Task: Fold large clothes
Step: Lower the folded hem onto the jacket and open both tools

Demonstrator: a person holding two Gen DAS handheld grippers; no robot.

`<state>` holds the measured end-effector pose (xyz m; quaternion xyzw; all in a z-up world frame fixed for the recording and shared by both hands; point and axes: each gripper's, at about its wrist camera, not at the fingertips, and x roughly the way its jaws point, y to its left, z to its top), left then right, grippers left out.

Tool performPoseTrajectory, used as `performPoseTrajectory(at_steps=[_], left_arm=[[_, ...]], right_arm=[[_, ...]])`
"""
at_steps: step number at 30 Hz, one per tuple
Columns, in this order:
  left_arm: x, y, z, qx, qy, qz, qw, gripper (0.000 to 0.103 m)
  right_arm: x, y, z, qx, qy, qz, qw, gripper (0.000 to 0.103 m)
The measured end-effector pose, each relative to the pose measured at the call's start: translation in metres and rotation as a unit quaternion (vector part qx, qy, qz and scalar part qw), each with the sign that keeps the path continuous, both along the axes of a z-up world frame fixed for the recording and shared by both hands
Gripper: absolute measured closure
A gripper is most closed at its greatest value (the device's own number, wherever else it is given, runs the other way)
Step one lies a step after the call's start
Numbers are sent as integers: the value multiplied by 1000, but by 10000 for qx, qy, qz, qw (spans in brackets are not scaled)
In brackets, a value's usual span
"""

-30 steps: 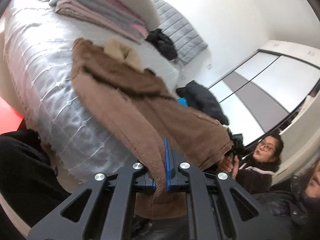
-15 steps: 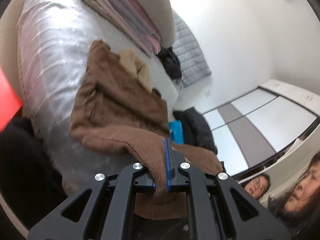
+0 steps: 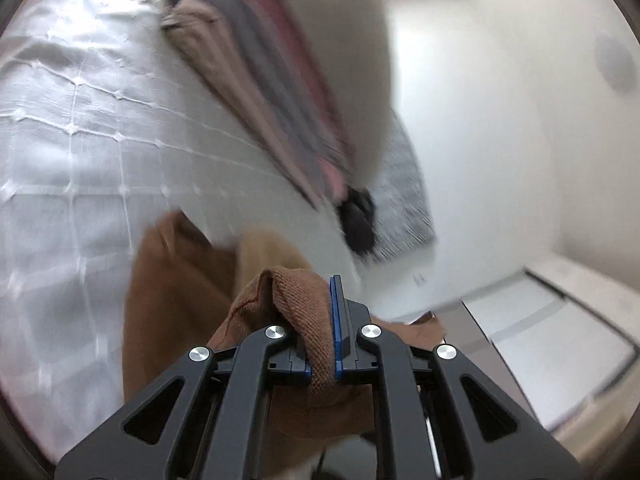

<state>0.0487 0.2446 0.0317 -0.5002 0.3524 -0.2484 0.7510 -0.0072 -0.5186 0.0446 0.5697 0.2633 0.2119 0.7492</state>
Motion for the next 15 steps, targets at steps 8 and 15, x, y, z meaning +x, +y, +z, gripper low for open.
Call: performPoseTrajectory(at_steps=[8,15], left_arm=[[85,-1,-125,-779,1562,473,9835,92],[93,-2,-85,-1014,1060,347,9886,48]], right_arm=[[93,0,-111,198,1787,-112,9836,72],[72,-16,-73,256,1365,-76,9903,41]])
